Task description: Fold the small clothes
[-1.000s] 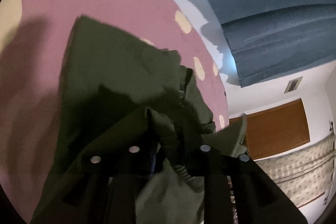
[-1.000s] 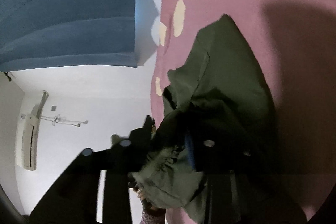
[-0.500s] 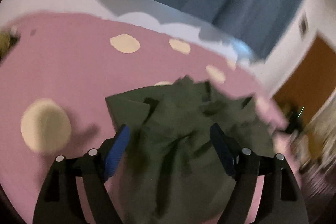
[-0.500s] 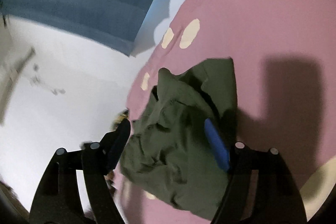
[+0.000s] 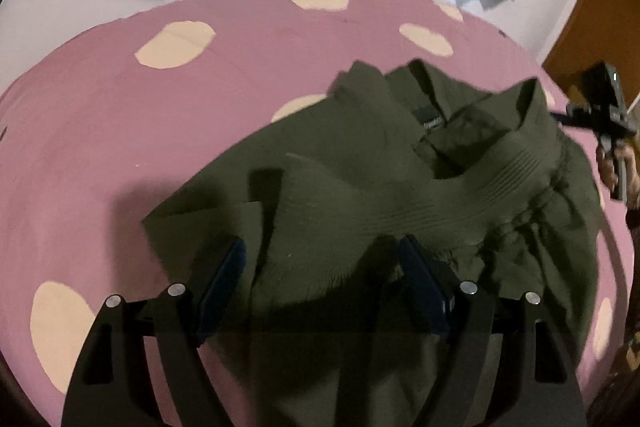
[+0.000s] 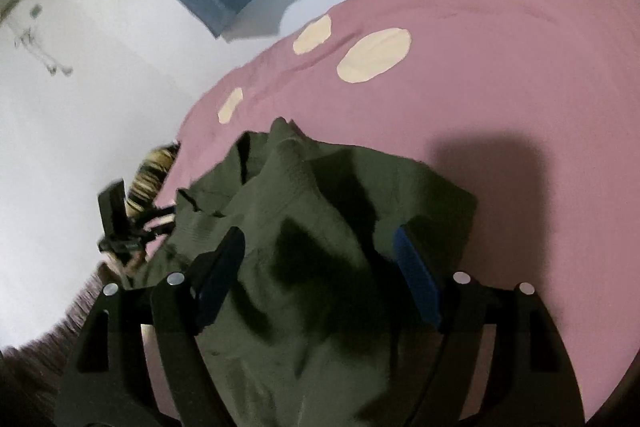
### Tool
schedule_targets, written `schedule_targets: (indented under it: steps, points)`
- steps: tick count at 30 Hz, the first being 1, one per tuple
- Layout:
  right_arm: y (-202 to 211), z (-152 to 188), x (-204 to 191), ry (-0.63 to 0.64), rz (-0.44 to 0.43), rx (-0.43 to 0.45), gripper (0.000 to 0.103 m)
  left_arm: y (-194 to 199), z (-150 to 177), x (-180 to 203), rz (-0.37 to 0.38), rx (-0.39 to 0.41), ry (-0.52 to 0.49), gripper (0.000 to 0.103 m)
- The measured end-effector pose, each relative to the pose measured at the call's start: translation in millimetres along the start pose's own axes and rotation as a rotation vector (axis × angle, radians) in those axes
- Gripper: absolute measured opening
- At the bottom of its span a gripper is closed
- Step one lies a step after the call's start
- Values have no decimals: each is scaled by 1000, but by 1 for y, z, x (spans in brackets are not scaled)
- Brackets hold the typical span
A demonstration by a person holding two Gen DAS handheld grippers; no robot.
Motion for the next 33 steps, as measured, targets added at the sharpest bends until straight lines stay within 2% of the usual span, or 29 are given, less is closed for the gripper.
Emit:
schedule_targets:
  steps: [1,6,7,8,9,11,12,13,17,20,24,27,31,33]
  points:
    - [-4,-2,-2,17,10,-7,77,-2,0,2,2,-9,-2,65]
    - [-23,-14,-11,83,20,-34,77,-5,-5,-5,-30,-9,27,47]
    - [-25,-15,-12,91,25,-36,73,-4,-5,-6,-36,-7,31,43]
    - [-27,-14,-13,101,34,-41,67,-4,-6,-7,-42,-5,31,39]
    - [-33,-12,-17,115,30,-56,46,-3,-6,-7,-56,-4,26,38]
    - [-39,-7,-19,134,64,-75,41,-4,-6,-5,-102,1,8,24]
    - [-41,-5,-21,147,95,-79,30,-3,-6,-3,-136,10,-5,21]
    - [-39,-3,-22,145,104,-75,15,-2,-6,-2,-157,18,-13,18]
    - [-14,-5,-33,124,88,-1,11,22,-11,2,-186,94,6,11]
    - [11,-14,-50,132,72,70,11,50,-25,-6,-187,179,73,11]
    - [19,-33,-59,123,63,134,11,70,-48,-22,-209,241,144,11]
    - [6,-44,-42,70,80,129,11,52,-56,-35,-217,200,189,11]
    - [-29,-44,-5,-19,116,73,11,10,-53,-51,-254,112,224,11]
    - [-42,-41,11,-64,121,48,11,-2,-50,-56,-251,95,243,11]
Point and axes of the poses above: each gripper's, at about its wrist camera, not at the fingertips, and y roughly against the way its jaws point, x to its right, z to its underside, the point moved 10 cm from there along -y, roughly the way its jaws point, and after that the axes turned 9 degrees about -x, right-handed, at the moved point
